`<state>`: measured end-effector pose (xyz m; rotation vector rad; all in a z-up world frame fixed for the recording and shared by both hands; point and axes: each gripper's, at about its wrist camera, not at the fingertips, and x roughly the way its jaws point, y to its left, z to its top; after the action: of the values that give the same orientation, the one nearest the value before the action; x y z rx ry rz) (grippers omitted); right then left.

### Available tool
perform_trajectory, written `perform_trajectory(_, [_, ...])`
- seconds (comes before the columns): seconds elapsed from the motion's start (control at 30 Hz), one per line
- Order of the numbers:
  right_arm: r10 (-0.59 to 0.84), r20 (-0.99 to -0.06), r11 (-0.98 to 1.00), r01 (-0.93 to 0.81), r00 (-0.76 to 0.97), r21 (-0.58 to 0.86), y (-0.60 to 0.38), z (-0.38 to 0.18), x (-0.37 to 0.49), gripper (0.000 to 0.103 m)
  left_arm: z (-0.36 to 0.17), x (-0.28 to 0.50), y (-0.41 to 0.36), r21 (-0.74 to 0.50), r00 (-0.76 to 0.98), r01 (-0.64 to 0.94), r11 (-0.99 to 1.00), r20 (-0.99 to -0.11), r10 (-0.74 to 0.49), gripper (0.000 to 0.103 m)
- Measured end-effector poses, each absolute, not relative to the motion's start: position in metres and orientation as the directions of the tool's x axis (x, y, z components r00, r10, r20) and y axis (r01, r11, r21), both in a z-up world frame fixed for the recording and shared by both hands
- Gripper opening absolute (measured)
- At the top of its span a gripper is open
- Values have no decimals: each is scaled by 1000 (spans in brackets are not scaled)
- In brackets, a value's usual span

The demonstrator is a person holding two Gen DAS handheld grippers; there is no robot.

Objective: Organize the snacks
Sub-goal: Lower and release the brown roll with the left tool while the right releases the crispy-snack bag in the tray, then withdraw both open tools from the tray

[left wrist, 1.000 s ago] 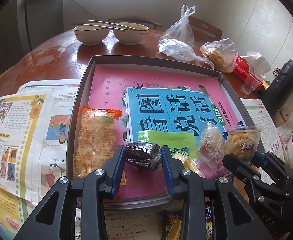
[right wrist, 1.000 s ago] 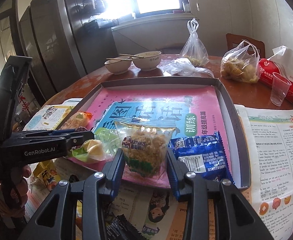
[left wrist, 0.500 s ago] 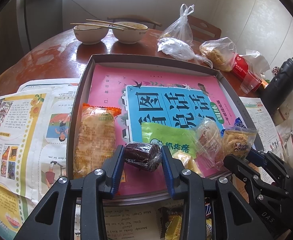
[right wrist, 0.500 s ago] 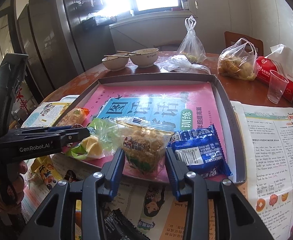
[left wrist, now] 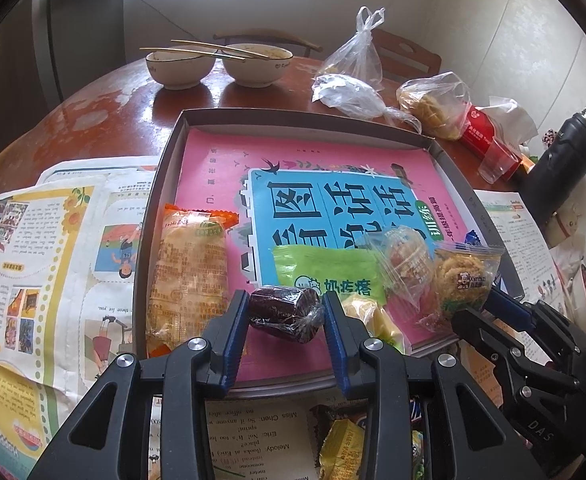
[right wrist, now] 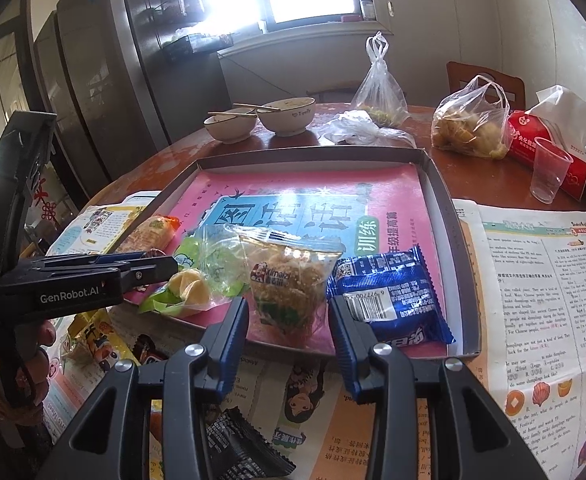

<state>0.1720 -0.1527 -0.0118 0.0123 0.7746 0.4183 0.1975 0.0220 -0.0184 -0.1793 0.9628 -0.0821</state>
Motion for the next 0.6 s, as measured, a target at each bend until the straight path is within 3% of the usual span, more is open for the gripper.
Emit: perform_trajectory(0.6, [376,-666,918,-354,645,177,-160,-6,168,49,-10,190,18,-190,580,2,982,-800,-156,42])
